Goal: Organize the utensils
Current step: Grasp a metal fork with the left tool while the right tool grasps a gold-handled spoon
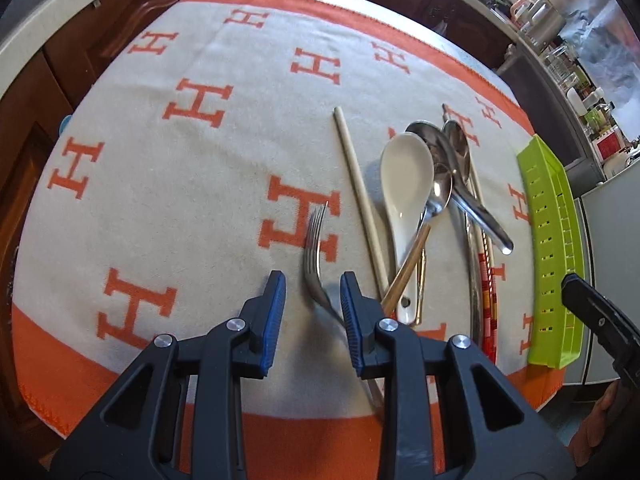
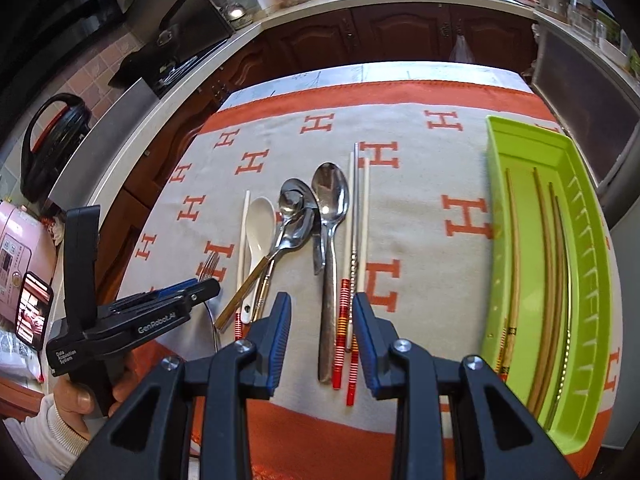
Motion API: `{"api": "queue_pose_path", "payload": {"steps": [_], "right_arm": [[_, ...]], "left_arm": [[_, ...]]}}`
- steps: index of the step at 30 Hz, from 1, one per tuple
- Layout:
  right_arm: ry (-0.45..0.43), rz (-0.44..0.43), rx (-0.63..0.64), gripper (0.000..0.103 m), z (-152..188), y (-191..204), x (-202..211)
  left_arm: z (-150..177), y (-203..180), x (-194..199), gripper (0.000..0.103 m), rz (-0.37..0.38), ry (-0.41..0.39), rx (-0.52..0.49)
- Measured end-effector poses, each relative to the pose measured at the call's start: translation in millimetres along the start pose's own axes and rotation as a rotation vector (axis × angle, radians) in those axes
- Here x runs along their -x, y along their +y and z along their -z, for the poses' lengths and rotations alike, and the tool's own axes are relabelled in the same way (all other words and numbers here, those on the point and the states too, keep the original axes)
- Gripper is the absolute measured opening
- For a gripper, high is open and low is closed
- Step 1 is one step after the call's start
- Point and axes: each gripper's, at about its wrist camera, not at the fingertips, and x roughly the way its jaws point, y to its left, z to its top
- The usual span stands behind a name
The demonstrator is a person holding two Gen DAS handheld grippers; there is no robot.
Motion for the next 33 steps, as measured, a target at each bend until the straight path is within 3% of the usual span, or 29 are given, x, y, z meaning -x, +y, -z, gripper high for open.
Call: {"api": "queue_pose_path", "payload": {"steps": [5, 9, 15, 25, 29, 33], "right_arm": [[0.024, -0.041, 0.033, 0.031, -5.6, 13.5, -16.9], [0.055, -0.105, 0.005, 0.031, -10.0, 18.8, -37.1], [0.104, -0.152, -0.044, 0.031, -14.7, 30.8, -70.6], [0.135, -0.068, -0.086, 0.031, -24.0, 37.0, -100.1], [0.116, -0.074, -0.115, 0.016, -24.5, 33.3, -101.7], [0.103, -0.084, -0.150, 0.011, -22.8, 26.9, -98.2]], "left_arm": [[-0.7, -7.3, -5.5, 0.025, -0.026, -0.039, -0.014], [-3.4, -8.2, -8.6, 0.002, -0.059, -0.059, -0.012], [-3.2, 5.6, -5.0, 0.001, -0.013, -0.065, 0.025], [-1.3, 23.7, 5.1, 0.001, 0.005, -0.073, 0.045], [-1.2, 26.8, 3.7, 0.001, 0.018, -0.064, 0.051], [-0.3, 29.1, 2.0, 0.001, 0.028, -0.055, 0.055]]}}
